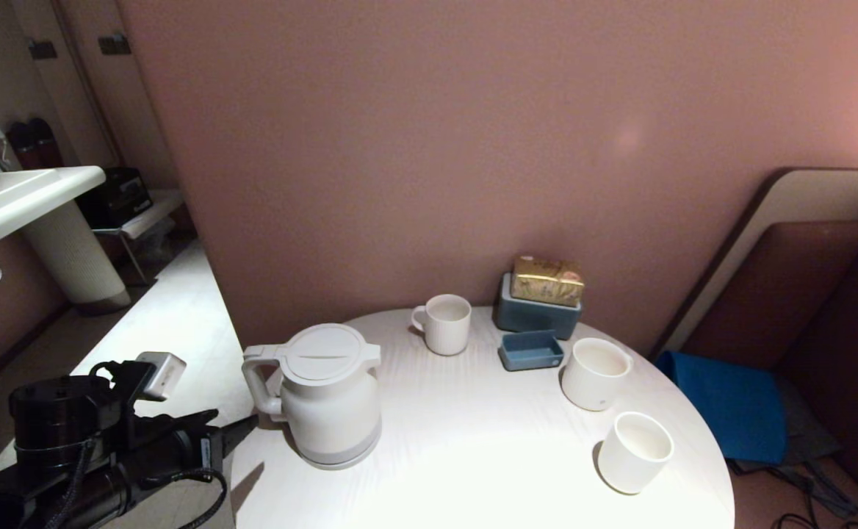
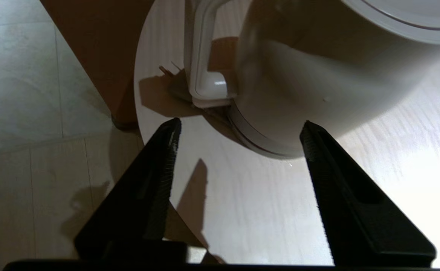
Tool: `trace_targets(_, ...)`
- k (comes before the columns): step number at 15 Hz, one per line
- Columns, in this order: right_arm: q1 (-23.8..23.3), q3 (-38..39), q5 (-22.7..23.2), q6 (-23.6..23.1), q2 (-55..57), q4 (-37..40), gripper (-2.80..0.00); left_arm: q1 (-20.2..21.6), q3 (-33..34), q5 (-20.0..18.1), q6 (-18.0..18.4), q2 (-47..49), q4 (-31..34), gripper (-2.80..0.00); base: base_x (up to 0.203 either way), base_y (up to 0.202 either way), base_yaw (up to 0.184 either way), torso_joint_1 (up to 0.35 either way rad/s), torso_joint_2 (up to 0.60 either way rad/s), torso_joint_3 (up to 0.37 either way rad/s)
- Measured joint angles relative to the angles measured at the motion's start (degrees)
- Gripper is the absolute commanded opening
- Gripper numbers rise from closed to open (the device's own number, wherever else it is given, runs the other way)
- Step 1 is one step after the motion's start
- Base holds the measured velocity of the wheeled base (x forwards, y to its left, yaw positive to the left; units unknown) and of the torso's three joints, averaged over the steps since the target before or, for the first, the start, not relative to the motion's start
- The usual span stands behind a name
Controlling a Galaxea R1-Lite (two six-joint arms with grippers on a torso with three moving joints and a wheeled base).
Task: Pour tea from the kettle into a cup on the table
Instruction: Pick up the kettle
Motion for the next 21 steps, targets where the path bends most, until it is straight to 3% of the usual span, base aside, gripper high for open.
trace_targets(5, 0.0, 0.0, 0.0, 0.0, 0.0, 0.0, -2.80, 0.4, 0.4, 5.2, 1.3, 14.5, -18.6, 0.00, 0.000, 0.000, 0.000, 0.000, 0.00, 0.000)
trace_targets(21, 0.0, 0.0, 0.0, 0.1, 0.0, 0.0, -2.80, 0.7, -7.5, 8.5, -0.9, 16.5, -19.1, 0.00, 0.000, 0.000, 0.000, 0.000, 0.00, 0.000)
